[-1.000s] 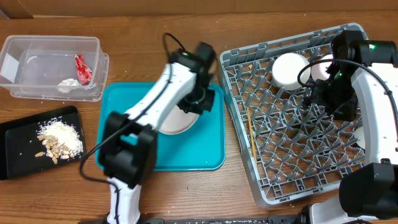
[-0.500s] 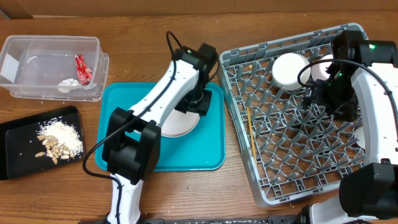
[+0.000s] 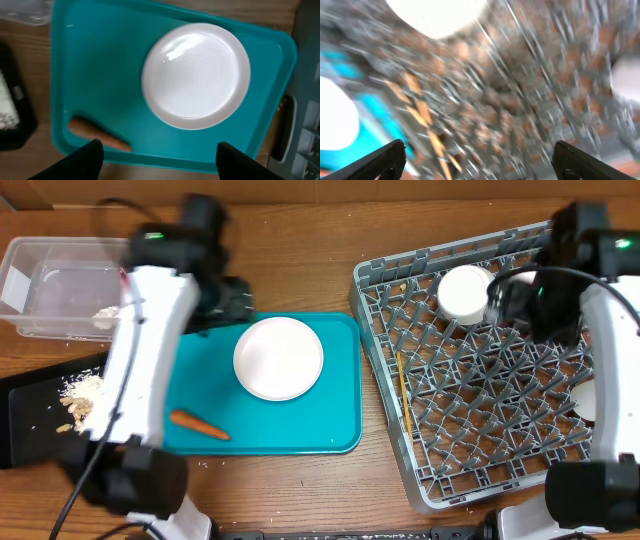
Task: Sort waste into correct bins and load items into the dishwasher
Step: 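Retract the left gripper and grasp the plate rim with the right gripper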
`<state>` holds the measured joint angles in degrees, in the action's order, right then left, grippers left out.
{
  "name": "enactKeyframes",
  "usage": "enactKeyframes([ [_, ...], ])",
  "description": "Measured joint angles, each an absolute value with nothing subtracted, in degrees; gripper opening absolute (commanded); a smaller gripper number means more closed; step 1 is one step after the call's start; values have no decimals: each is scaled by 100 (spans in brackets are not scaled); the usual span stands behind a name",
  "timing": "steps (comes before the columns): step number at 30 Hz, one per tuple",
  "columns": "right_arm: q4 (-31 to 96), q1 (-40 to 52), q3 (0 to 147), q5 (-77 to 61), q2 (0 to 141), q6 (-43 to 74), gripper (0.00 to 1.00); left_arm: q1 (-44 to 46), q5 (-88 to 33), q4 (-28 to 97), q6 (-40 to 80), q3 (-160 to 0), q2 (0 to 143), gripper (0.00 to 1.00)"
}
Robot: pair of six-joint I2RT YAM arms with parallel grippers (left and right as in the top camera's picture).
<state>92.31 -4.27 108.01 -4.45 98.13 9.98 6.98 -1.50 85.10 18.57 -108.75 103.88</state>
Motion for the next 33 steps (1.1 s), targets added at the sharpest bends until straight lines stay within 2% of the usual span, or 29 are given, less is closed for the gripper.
enactKeyframes([
  [3,8879,-117,11734,-976,9808,886,95,99,-141,8750,1911,-10895,10208,75],
  [6,8340,572,12206,-1354,9758,836,97,-451,-137,8960,1994,-10897,10202,77],
  [12,7935,2213,12267,-1621,9953,836,97,-1214,-145,9028,2130,-10897,10202,79],
  [17,7808,3227,12267,-1472,10901,989,96,-1391,-145,9030,2154,-10897,10202,79],
  [26,7811,3691,12230,-1142,12422,1649,90,-1391,-150,9030,2152,-10897,10202,79],
  [33,7822,3684,12228,-1063,13207,2196,75,-1391,-148,9021,2154,-10897,10202,79],
])
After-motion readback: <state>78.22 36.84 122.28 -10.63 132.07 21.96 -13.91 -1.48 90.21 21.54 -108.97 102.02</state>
